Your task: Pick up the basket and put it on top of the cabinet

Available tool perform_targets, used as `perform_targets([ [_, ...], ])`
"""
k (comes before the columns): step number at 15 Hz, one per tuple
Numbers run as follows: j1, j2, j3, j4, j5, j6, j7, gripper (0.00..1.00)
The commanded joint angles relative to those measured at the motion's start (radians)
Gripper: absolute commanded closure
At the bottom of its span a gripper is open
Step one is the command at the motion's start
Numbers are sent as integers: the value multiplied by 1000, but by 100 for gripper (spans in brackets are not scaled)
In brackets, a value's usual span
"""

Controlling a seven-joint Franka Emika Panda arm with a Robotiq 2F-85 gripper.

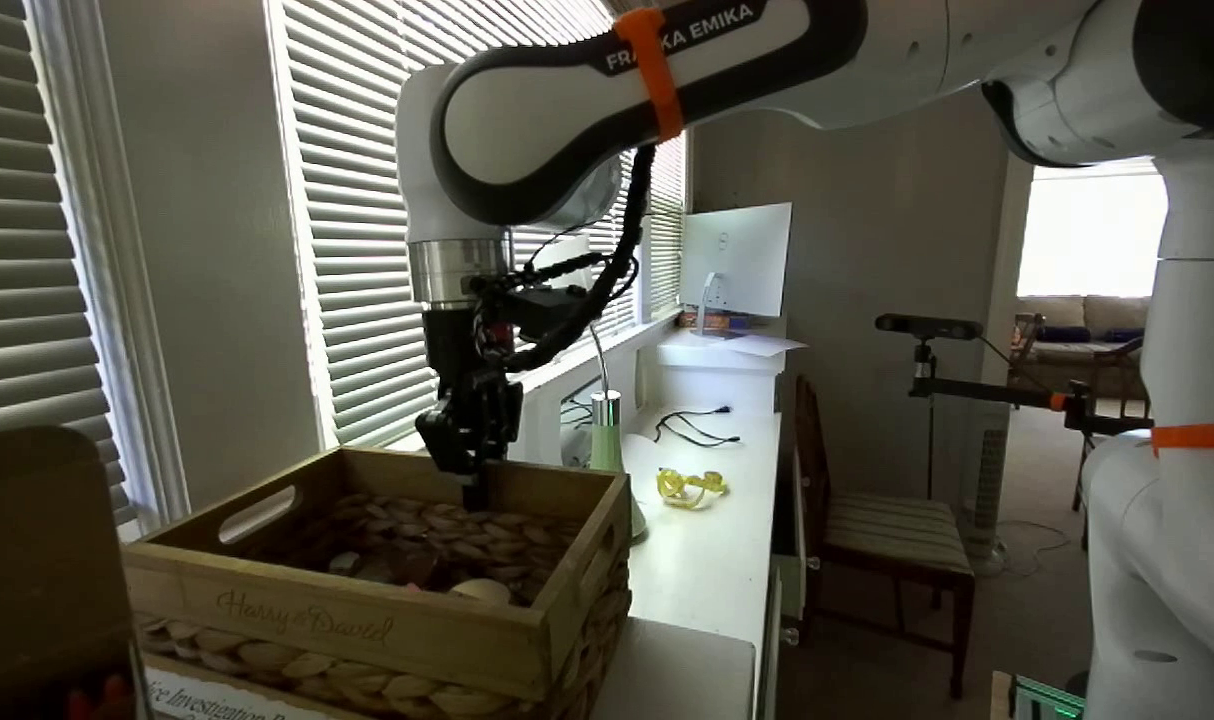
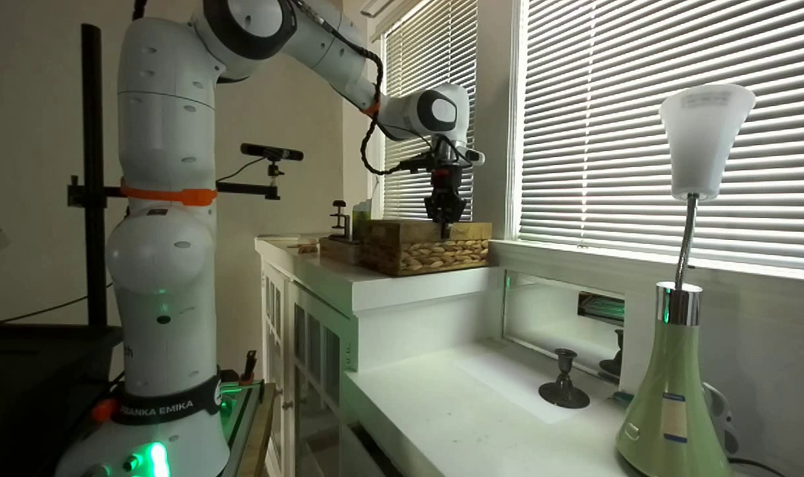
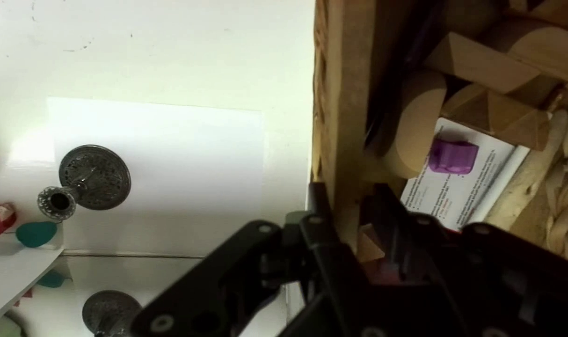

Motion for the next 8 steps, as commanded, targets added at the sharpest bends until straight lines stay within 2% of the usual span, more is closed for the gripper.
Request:
perform_targets([
  [1, 3, -1, -1, 23, 48, -17, -33, 38],
  [6, -3, -37, -7, 37, 71, -95, -12, 1],
  [8, -12, -68, -18, 26, 94, -144, 9, 0],
])
